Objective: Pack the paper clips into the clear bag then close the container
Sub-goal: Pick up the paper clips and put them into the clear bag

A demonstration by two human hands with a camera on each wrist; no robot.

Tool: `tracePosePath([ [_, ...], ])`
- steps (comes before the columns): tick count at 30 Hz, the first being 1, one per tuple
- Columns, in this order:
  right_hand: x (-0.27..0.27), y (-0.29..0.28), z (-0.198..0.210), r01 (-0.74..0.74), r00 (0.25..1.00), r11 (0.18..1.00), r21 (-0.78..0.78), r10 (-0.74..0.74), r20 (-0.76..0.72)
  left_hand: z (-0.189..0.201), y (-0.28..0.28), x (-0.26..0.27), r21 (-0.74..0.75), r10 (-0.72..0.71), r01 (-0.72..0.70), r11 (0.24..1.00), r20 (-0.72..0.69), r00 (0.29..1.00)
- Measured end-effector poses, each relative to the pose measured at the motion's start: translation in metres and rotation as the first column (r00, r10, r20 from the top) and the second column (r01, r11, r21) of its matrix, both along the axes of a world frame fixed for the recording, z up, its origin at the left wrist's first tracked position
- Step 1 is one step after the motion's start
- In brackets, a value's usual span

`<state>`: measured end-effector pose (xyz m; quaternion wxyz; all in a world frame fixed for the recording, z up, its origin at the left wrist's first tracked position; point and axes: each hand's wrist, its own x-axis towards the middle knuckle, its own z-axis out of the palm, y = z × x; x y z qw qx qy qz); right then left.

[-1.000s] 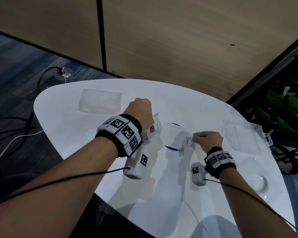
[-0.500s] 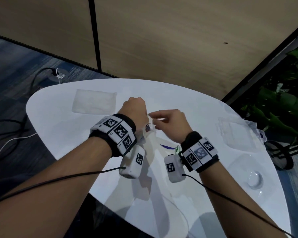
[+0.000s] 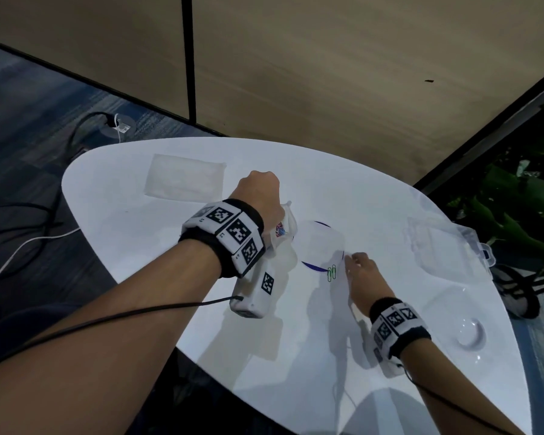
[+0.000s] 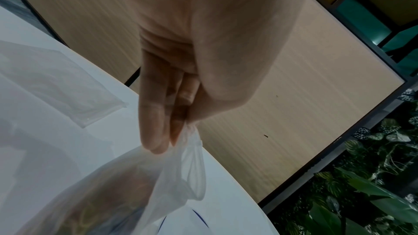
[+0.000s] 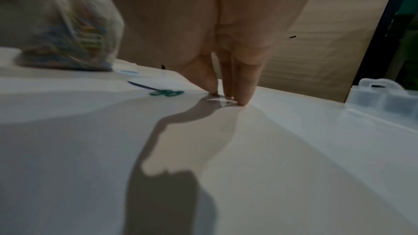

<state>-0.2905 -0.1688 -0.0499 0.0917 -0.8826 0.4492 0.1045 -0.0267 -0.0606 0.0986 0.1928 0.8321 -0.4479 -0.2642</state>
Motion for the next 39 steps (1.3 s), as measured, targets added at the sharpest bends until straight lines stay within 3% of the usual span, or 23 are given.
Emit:
tracePosePath([
  [12,0.034,0.039,0.003,0.267,0.922,0.963,0.023,-0.262,0.286,-0.003,0.001,0.002,0.008,0.013,-0.013,1.0,0.017,1.0],
  [19,0.046,0.022,0.024,0.441,0.841,0.855,0.273,-0.5,0.206,-0.005,0.0,0.003,0.007,0.011,-0.011,1.0,0.017,1.0],
  [23,0.047,0.023,0.032,0.46,0.814,0.802,0.381,-0.552,0.179,-0.005,-0.001,0.003,0.014,0.005,-0.005,1.0,0.02,1.0],
  [28,0.048,0.033,0.033,0.342,0.895,0.848,0.405,-0.425,0.134,-0.004,-0.003,0.002,0.017,-0.003,0.003,1.0,-0.002,1.0],
  [30,0.05,0.036,0.043,0.262,0.905,0.86,0.439,-0.376,0.197,-0.004,-0.004,0.0,0.016,-0.002,0.002,1.0,-0.015,1.0],
  [32,0.053,0.035,0.061,0.2,0.832,0.849,0.49,-0.411,0.373,-0.003,-0.004,-0.004,0.02,-0.008,0.009,1.0,-0.034,0.999],
  [35,0.066,0.033,0.098,0.075,0.65,0.83,0.552,-0.461,0.605,-0.002,-0.005,-0.011,0.035,-0.05,0.052,0.998,-0.056,0.997],
  [37,0.079,0.034,0.117,0.009,0.623,0.864,0.504,-0.399,0.673,-0.003,-0.004,-0.013,0.033,-0.09,0.092,0.995,-0.069,0.994],
  [39,0.086,0.039,0.126,-0.017,0.666,0.899,0.438,-0.317,0.676,-0.003,-0.003,-0.018,0.037,-0.131,0.135,0.99,-0.102,0.986],
])
